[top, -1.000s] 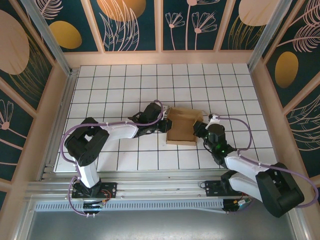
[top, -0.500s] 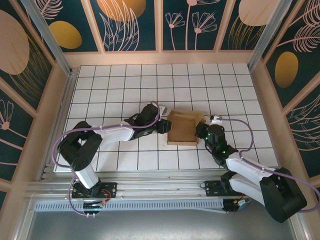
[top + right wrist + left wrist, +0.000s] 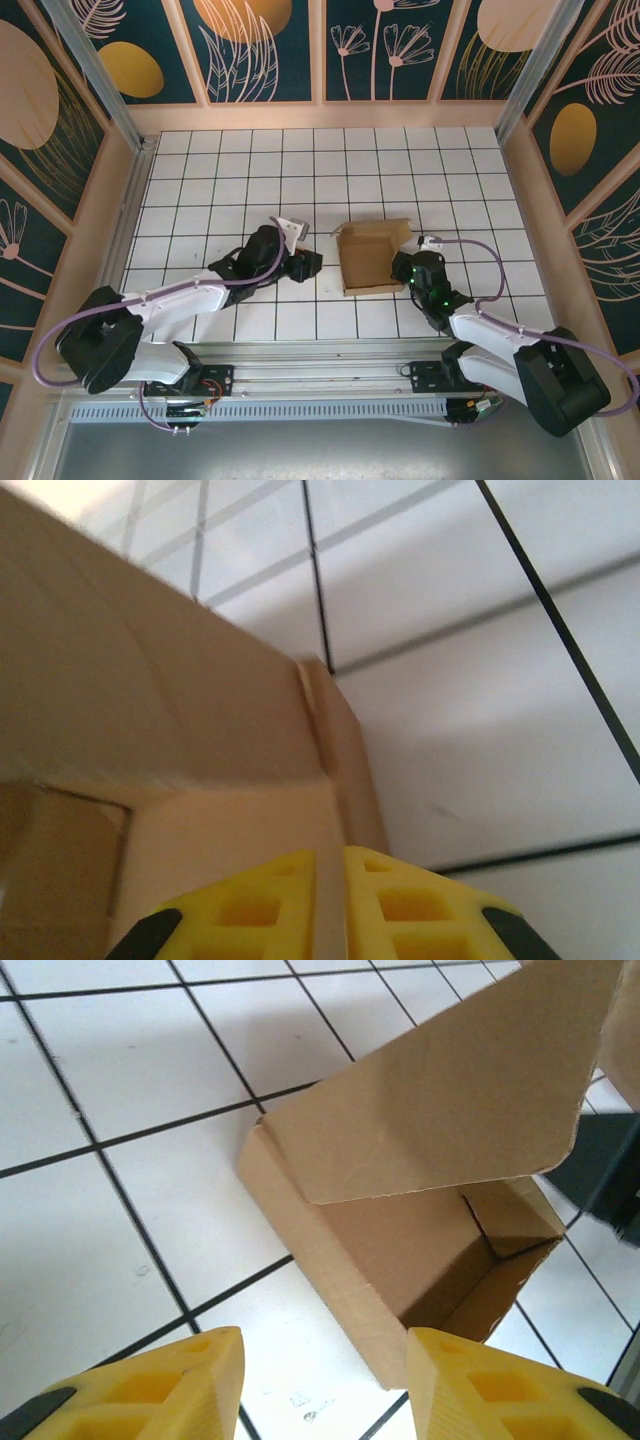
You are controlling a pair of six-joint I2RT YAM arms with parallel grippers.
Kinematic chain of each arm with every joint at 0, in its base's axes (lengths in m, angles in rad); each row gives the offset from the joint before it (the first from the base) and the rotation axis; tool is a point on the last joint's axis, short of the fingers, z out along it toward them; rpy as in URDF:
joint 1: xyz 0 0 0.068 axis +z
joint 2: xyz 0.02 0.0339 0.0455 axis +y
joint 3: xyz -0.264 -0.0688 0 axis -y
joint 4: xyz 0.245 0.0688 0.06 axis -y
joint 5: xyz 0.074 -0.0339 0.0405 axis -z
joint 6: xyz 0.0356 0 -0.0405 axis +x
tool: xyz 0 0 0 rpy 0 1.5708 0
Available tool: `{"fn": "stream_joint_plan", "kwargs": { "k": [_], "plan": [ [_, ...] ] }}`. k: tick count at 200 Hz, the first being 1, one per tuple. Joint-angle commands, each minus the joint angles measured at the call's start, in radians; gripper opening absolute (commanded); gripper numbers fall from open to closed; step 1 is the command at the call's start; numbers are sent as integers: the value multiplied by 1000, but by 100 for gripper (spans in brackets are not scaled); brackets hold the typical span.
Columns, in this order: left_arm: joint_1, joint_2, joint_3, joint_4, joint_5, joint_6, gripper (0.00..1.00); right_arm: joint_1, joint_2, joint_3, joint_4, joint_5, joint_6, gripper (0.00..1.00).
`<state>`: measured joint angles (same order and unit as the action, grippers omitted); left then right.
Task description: Fold the paper box
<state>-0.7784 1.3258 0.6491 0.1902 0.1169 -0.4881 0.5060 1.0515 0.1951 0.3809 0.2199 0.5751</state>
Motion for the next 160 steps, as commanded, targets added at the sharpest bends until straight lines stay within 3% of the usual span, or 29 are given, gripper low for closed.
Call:
{"fn": "stream_joint_plan", "kwargs": {
  "k": [1,30,71,101,131,145,160],
  "plan": [
    [6,-27,10,9,-121,-98,45,8,2,-18,-47,12,-15,16],
    [37,84,101,-12,-69,-225,43,8,1,-24,-31,7,-12,16],
    [41,216,206,0,-72,-264,40,9,-38,-5,-67,0,-9,19],
    [45,213,218,-2,-71,-238,39,8,-165,15,-159,-1,-13,42],
    [48,155,178,-23,-78,-140,41,-6,-340,33,-253,-14,-92,55],
    [48,124,156,-22,-36,-62,43,-61,-389,50,-255,-110,-182,69],
    [48,99,143,-29,10,7,44,-201,-390,69,-223,-338,-242,72]
  ]
}}
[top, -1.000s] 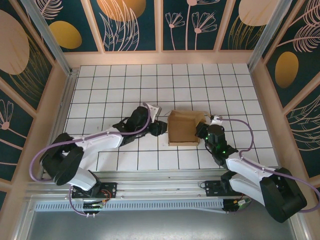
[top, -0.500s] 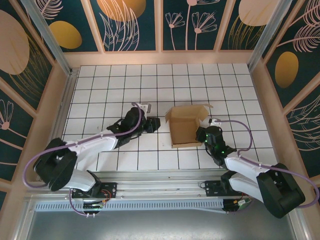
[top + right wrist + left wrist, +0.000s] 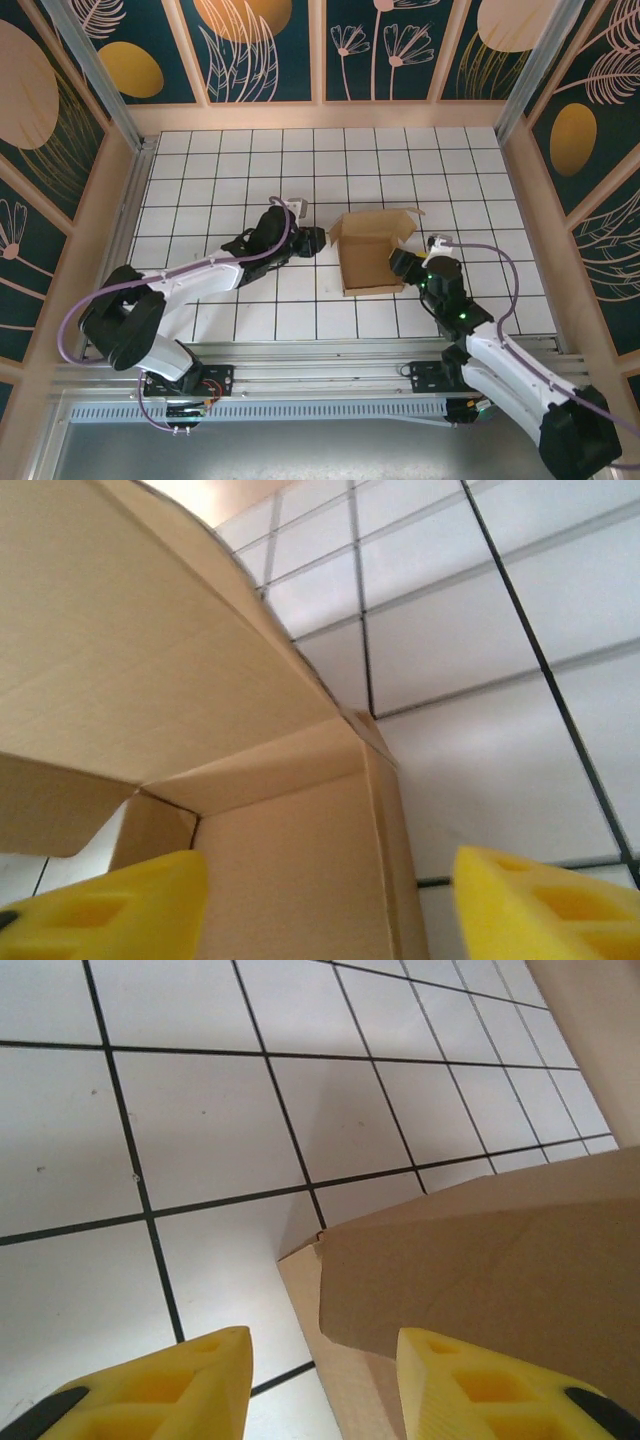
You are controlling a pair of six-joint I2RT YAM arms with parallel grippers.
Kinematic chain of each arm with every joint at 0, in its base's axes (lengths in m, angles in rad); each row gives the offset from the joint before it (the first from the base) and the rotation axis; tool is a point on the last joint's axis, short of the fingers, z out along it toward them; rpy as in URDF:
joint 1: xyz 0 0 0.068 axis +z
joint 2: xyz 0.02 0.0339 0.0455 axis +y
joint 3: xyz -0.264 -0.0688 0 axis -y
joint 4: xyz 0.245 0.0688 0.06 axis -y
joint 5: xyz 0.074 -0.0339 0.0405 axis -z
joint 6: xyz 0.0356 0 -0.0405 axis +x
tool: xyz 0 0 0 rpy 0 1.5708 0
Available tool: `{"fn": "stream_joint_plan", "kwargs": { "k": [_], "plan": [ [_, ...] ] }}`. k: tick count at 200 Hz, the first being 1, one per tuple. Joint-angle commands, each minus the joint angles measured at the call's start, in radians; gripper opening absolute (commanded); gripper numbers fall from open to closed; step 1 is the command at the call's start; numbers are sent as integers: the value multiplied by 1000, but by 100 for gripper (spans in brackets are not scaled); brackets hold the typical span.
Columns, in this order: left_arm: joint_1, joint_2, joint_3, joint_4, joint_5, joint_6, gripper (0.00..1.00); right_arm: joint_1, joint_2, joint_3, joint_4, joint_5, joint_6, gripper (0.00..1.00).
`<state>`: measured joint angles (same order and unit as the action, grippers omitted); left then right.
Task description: Fold the paper box
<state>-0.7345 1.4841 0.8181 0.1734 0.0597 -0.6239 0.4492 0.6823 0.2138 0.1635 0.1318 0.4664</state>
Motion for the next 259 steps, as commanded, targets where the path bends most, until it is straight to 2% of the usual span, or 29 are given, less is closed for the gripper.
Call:
{"fn": "stream_joint_plan", "kwargs": {
  "k": [1,11,29,42,64,88,129,185,230,259],
  "plan": [
    [4,-60,-27,-12,74,146,44,-156,-20,50,0,-281,-137,72],
    [4,-75,-36,-15,90,170,45,-268,1,53,40,-483,-156,72],
    [4,-103,-54,-6,115,188,46,-403,65,81,44,-646,-168,72],
    [4,-117,-67,21,151,194,51,-449,113,98,56,-750,-197,72],
    [4,-102,-61,49,227,205,63,-464,181,109,115,-861,-214,68],
    [3,-70,-33,50,226,207,68,-466,246,121,165,-870,-206,62],
    [4,20,46,25,203,202,67,-466,326,146,228,-850,-202,53],
    [3,73,111,37,154,151,47,-464,379,175,245,-819,-207,48],
    [3,116,136,29,178,153,41,-462,409,200,247,-827,-223,44],
    [3,134,150,29,183,153,32,-453,416,200,259,-829,-219,39]
  ]
}}
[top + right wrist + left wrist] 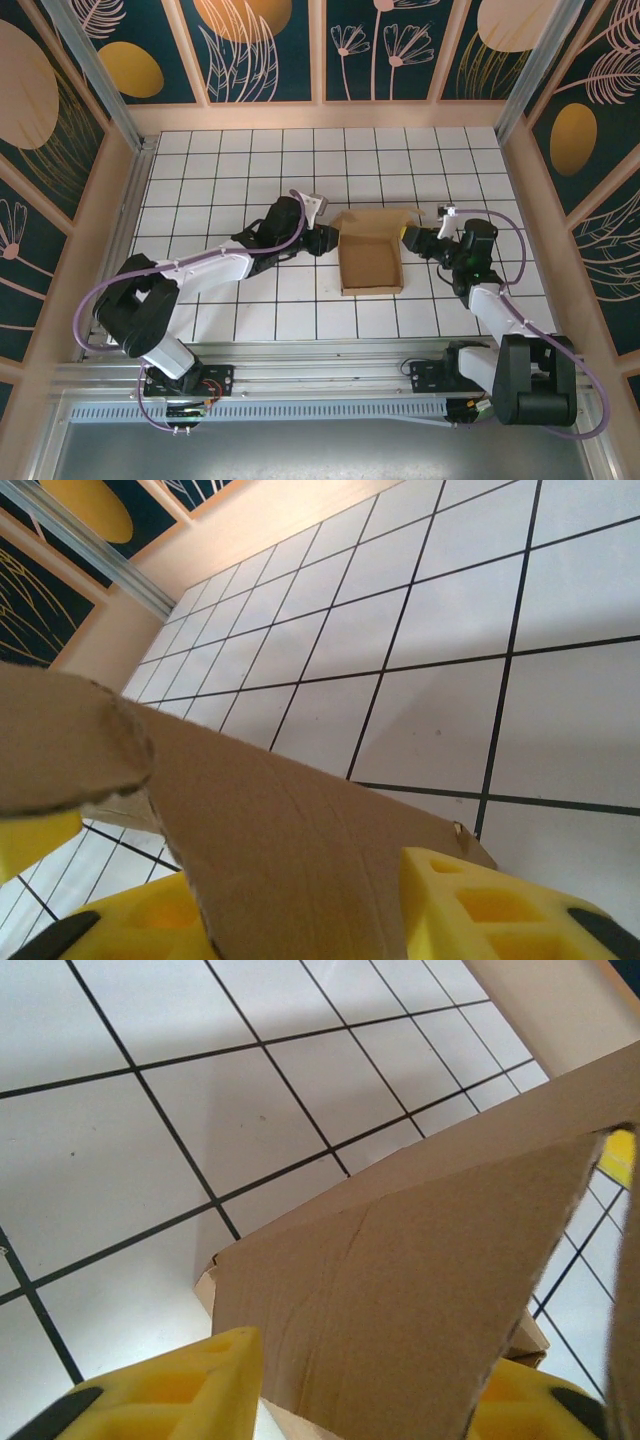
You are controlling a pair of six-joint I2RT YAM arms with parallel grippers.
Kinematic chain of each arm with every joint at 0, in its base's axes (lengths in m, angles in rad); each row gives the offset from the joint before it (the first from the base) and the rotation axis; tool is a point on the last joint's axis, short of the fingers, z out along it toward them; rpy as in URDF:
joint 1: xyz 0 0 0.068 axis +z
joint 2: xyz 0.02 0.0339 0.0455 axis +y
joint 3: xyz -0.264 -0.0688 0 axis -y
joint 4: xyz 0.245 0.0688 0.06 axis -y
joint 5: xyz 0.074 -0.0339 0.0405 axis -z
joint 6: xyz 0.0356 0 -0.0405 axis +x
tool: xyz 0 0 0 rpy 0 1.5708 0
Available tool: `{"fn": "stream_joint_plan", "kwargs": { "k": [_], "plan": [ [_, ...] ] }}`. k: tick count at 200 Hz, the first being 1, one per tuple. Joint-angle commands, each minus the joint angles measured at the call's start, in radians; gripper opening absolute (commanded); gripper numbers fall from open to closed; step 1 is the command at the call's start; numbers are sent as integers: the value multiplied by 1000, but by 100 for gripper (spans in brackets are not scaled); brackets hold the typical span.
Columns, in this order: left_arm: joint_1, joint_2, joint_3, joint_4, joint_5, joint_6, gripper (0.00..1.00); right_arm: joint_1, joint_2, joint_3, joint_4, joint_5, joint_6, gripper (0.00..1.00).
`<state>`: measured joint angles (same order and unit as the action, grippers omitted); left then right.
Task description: Fold the paper box
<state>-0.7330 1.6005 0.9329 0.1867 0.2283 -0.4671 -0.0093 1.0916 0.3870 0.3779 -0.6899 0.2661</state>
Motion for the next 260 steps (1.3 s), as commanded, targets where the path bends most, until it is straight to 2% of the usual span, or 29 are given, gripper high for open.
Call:
{"fn": "stream_joint_plan", "kwargs": {
  "k": [1,14,38,94,148,203,260],
  "plan": [
    [1,18,34,15,15,-4,31,6,7,26,45,-7,-19,39],
    [2,21,35,14,16,-3,26,14,10,21,53,-3,-14,36],
    [1,31,34,13,22,-8,22,50,14,8,62,23,0,32],
    [-17,56,34,23,38,-56,17,156,-38,-44,62,180,38,20],
    [-36,37,9,32,16,-82,14,199,-107,-132,72,286,90,9],
    [-52,1,-95,69,8,-119,14,282,-223,-243,100,381,180,8],
    [-52,-40,-143,45,-42,-102,14,358,-225,-265,128,446,275,8]
  ]
}}
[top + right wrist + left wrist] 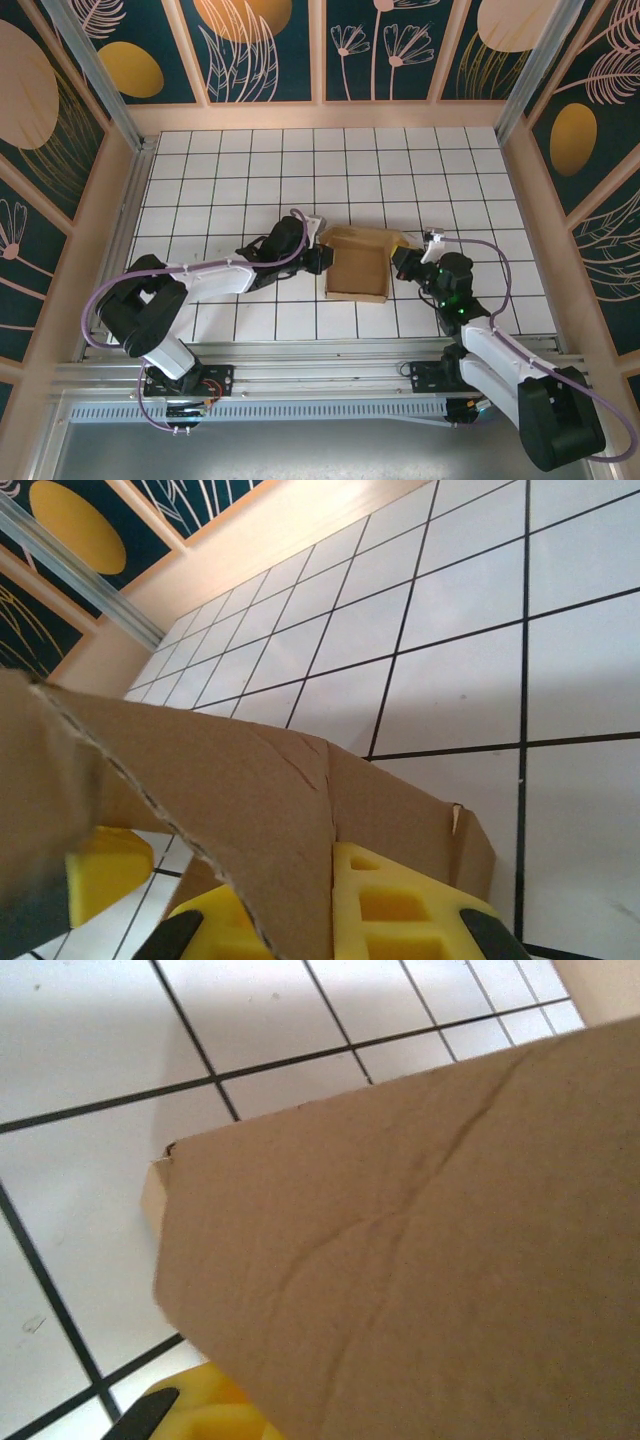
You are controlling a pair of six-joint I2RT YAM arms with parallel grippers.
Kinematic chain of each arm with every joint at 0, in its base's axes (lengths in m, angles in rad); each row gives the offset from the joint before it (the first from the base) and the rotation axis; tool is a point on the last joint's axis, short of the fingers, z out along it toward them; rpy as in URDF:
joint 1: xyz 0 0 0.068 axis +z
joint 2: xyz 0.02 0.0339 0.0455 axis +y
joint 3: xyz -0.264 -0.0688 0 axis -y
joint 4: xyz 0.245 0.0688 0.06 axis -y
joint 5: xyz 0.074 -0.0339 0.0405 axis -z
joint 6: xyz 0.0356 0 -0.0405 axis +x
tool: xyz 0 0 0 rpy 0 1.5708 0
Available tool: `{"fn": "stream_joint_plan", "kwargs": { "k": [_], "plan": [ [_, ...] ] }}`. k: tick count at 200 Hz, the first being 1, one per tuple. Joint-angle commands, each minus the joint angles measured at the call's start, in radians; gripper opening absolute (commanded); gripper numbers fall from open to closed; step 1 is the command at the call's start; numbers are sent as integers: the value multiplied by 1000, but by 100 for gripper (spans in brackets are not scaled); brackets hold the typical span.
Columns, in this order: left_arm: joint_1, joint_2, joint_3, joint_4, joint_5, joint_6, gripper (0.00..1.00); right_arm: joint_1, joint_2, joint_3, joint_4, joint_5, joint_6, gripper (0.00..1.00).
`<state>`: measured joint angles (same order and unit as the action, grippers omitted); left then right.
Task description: Fold the paper box
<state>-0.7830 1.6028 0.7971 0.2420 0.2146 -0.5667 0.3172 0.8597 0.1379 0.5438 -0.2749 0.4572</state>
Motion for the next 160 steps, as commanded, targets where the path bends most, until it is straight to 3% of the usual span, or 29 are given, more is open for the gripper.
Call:
{"fn": "stream_joint_plan", "kwargs": {
  "k": [1,56,64,81,105,130,160],
  "plan": [
    [-2,-43,-7,-10,-29,-3,14,33,7,-16,-38,32,85,8],
    [-2,-65,-15,6,-51,6,14,84,27,80,-182,150,-20,7],
    [-2,-88,-28,13,-56,16,18,89,29,90,-199,172,-40,7],
    [-2,-160,-68,28,-79,47,42,91,34,109,-218,198,-72,7],
    [-2,-305,-166,54,-166,113,57,92,54,135,-226,214,-107,7],
    [-2,-400,-219,48,-203,229,62,93,76,157,-225,214,-123,7],
    [-2,-341,-151,6,-138,328,61,94,98,171,-217,201,-131,7]
  ]
}}
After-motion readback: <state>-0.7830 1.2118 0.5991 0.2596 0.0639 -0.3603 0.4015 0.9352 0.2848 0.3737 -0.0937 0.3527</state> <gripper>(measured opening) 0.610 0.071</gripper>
